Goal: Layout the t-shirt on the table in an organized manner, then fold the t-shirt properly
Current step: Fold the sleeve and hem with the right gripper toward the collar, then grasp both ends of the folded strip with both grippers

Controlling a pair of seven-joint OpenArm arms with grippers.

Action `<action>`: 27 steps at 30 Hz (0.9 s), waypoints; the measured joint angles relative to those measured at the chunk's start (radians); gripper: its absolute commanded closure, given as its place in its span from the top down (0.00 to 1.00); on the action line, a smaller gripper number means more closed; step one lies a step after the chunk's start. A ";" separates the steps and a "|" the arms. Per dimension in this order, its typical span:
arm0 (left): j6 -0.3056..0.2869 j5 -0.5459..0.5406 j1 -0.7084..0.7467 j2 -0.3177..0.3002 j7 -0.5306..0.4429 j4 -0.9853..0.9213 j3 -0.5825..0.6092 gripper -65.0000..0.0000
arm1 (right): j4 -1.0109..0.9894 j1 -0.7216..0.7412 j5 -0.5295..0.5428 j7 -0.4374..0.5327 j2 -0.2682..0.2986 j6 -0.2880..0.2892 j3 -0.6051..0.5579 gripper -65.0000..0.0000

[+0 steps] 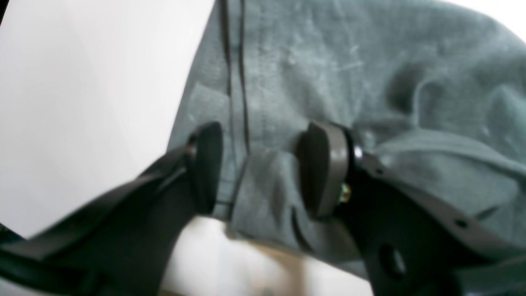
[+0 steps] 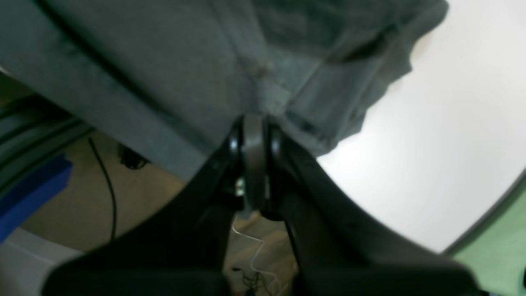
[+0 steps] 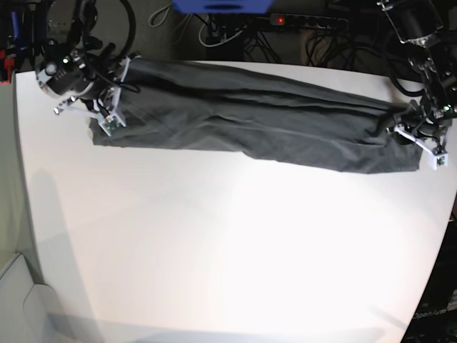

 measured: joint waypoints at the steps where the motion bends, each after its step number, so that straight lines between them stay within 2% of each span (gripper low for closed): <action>1: 0.000 -0.002 0.001 -0.003 0.000 0.000 0.000 0.50 | -0.002 0.000 0.000 -0.001 0.000 0.000 0.000 0.00; 7: -0.001 -0.008 0.005 -0.019 0.008 0.032 0.001 0.51 | -0.002 0.000 0.000 -0.001 -0.002 0.000 -0.003 0.01; 9: 0.000 -0.009 0.004 -0.019 0.007 0.050 0.001 0.51 | -0.002 0.000 0.000 -0.001 -0.003 0.000 -0.004 0.08; 11: 0.000 -0.008 0.005 -0.018 0.008 0.064 0.001 0.52 | -0.003 0.003 -0.002 -0.002 -0.003 0.000 -0.004 0.19; 13: 0.000 -0.008 0.005 -0.019 0.011 0.074 0.001 0.59 | -0.003 0.003 -0.001 -0.001 -0.003 0.000 -0.004 0.29; 15: 0.000 -0.005 0.011 -0.020 0.007 0.079 0.001 0.72 | -0.003 0.003 -0.001 -0.002 -0.003 0.000 -0.004 0.39; 18: -0.001 0.000 0.025 -0.023 0.011 0.077 0.001 0.87 | -0.003 0.005 0.000 -0.002 -0.003 0.000 -0.002 0.48; 20: -0.014 -0.008 0.023 -0.042 0.005 0.060 0.001 0.94 | -0.003 0.006 -0.001 -0.002 -0.002 0.000 -0.002 0.50; 24: -0.122 0.002 0.007 -0.058 -0.001 0.031 -0.005 1.00 | -0.003 0.008 -0.001 -0.002 -0.003 0.000 -0.002 0.50; 27: -0.132 0.000 -0.024 -0.049 0.003 -0.014 -0.004 1.00 | -0.004 0.017 0.000 -0.005 -0.003 0.000 -0.002 0.50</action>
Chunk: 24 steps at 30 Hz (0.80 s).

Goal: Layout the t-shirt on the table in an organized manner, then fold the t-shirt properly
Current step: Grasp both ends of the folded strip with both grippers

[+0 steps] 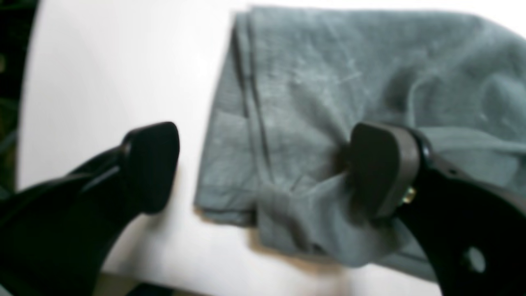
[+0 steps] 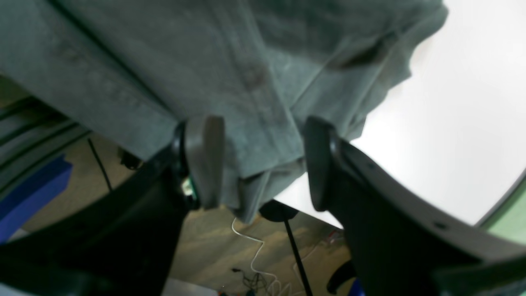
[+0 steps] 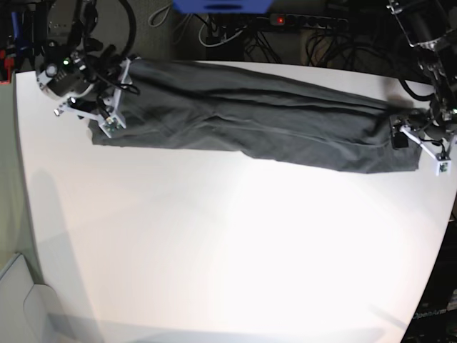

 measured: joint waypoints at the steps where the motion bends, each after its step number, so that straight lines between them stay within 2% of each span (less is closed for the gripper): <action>1: -0.001 0.001 -0.015 0.000 -0.001 -0.020 0.002 1.00 | 0.000 0.005 0.000 0.000 0.000 0.000 0.000 0.50; 4: -0.001 0.000 -0.041 -0.001 -0.053 -0.074 0.003 1.00 | 0.000 0.010 0.000 0.000 0.000 0.000 0.000 0.50; 9: 0.003 0.000 -0.038 -0.004 -0.078 -0.135 0.003 1.00 | -0.022 0.017 0.000 0.004 0.005 0.000 0.000 0.50; 12: -0.006 0.057 -0.066 -0.017 -0.086 -0.164 0.004 1.00 | -0.037 0.016 -0.003 -0.001 0.005 0.000 0.003 0.50; 15: -0.013 0.074 -0.087 -0.019 -0.146 -0.217 0.003 1.00 | -0.037 0.016 -0.001 0.000 0.005 0.000 0.002 0.50; 21: -0.016 0.070 -0.091 -0.022 -0.161 -0.240 0.000 0.99 | -0.038 0.039 -0.002 0.002 0.005 0.000 0.003 0.50; 22: -0.016 0.071 -0.091 -0.017 -0.161 -0.240 -0.002 0.98 | -0.044 0.044 -0.001 0.008 0.005 0.000 0.003 0.50; 24: -0.014 0.072 -0.091 -0.006 -0.174 -0.240 -0.002 0.86 | -0.055 0.042 0.000 0.007 0.005 0.000 0.003 0.50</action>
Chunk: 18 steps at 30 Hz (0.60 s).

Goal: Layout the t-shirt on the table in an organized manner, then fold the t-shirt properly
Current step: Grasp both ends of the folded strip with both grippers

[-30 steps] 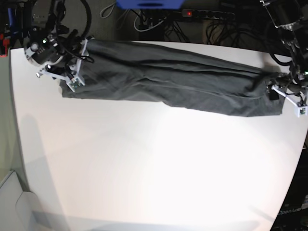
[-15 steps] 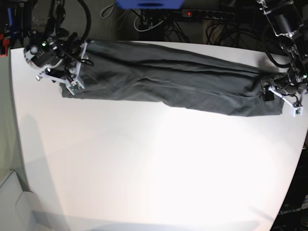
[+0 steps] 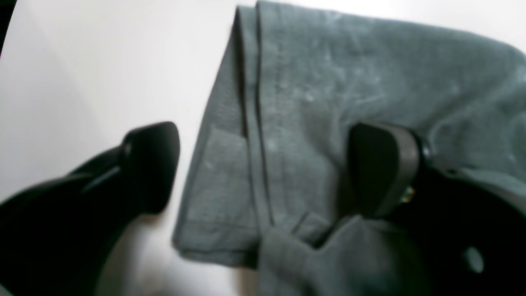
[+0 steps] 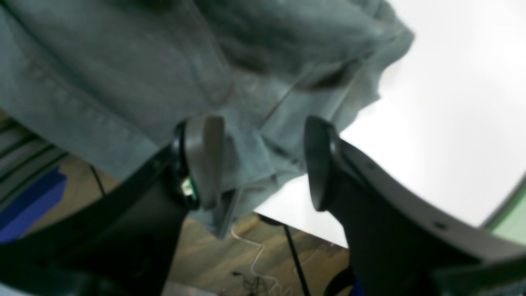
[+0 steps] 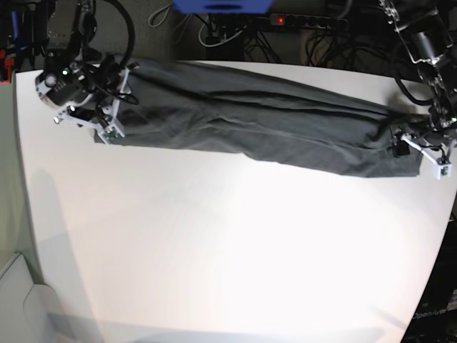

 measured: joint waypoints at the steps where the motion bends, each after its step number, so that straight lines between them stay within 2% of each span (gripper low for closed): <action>1: 0.000 -0.001 0.000 0.003 -0.001 0.000 0.000 0.79 | 0.000 -0.005 -0.001 -0.003 0.000 0.000 0.000 0.50; 4: -0.008 -0.001 0.000 0.013 -0.008 0.001 0.007 0.48 | 0.000 -0.006 -0.002 -0.007 0.000 0.000 0.000 0.50; 6: -0.008 -0.006 0.000 0.013 -0.011 0.005 0.036 0.24 | 0.000 -0.001 -0.001 -0.003 0.000 0.000 0.000 0.50; 8: -0.009 -0.005 -0.002 0.011 -0.011 0.006 0.063 0.06 | 0.000 -0.002 -0.002 -0.003 0.000 0.000 0.000 0.50; 9: -0.008 -0.003 -0.003 0.011 -0.014 0.007 0.069 0.00 | 0.000 -0.002 -0.002 -0.004 0.000 0.000 0.000 0.50; 18: 0.002 0.014 0.008 0.020 0.006 0.052 0.075 0.00 | -0.002 -0.002 -0.002 0.001 -0.003 0.000 -0.003 0.50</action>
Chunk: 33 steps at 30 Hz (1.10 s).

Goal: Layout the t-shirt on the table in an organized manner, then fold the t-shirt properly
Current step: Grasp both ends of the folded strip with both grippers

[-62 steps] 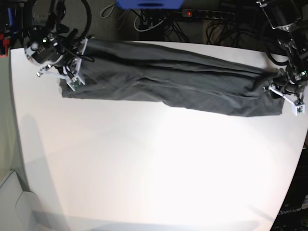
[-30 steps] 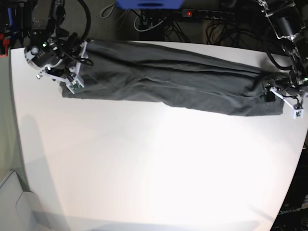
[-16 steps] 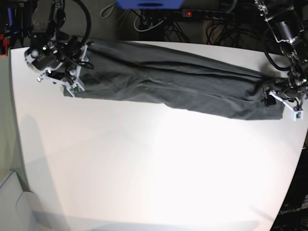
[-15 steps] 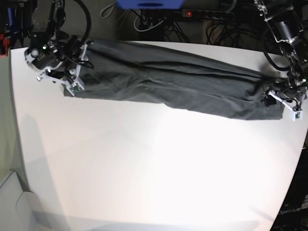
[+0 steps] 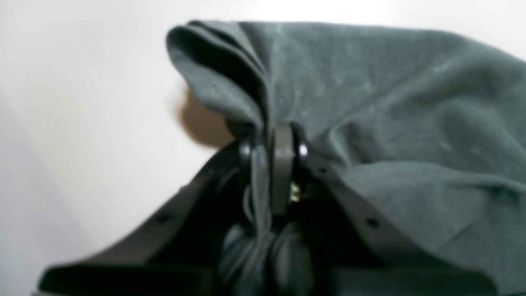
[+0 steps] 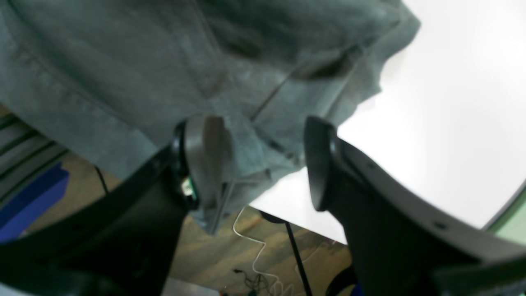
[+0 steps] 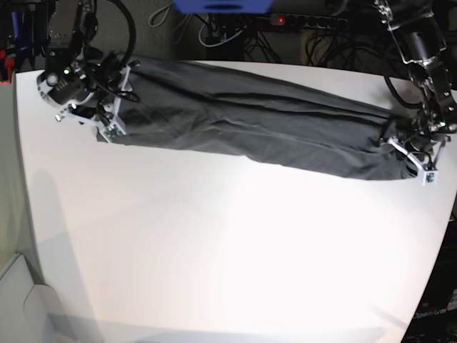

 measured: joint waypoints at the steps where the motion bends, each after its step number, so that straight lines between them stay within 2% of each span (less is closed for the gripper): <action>1: 0.001 0.000 0.013 0.003 0.000 0.019 0.002 0.00 | -0.005 0.001 0.000 0.020 0.000 0.000 0.000 0.50; 5: 0.001 0.008 0.066 0.005 0.083 0.116 -0.001 0.00 | -0.082 0.008 0.002 0.050 -0.003 0.000 0.000 0.39; 7: 0.002 0.032 0.068 0.021 0.148 0.163 -0.005 0.00 | -0.114 0.005 0.003 0.075 -0.002 0.000 0.000 0.31; 11: -0.003 0.019 0.105 0.058 0.192 0.305 0.002 0.00 | -0.173 0.014 0.010 0.153 0.002 -0.005 0.002 0.09; 13: -0.002 0.027 0.118 0.063 0.208 0.370 0.001 0.00 | -0.202 0.027 0.021 0.182 0.005 -0.005 0.005 0.04; 19: -0.003 0.030 0.124 0.109 0.305 0.549 0.017 0.00 | -0.261 0.061 0.038 0.239 0.011 -0.004 0.006 0.03; 21: 0.018 0.049 0.122 0.109 0.332 0.614 0.058 0.00 | -0.265 0.060 0.041 0.254 0.012 -0.005 0.006 0.03; 26: 0.007 0.023 0.120 0.130 0.391 0.714 0.222 0.00 | -0.270 0.071 0.042 0.250 0.011 -0.004 0.006 0.03; 28: 0.012 0.045 0.117 0.156 0.421 0.719 0.266 0.00 | -0.278 0.077 0.048 0.249 0.011 -0.004 0.005 0.03; 33: 0.011 0.255 0.118 0.257 0.428 0.718 0.378 0.00 | -0.278 0.078 0.048 0.251 0.011 -0.004 0.004 0.03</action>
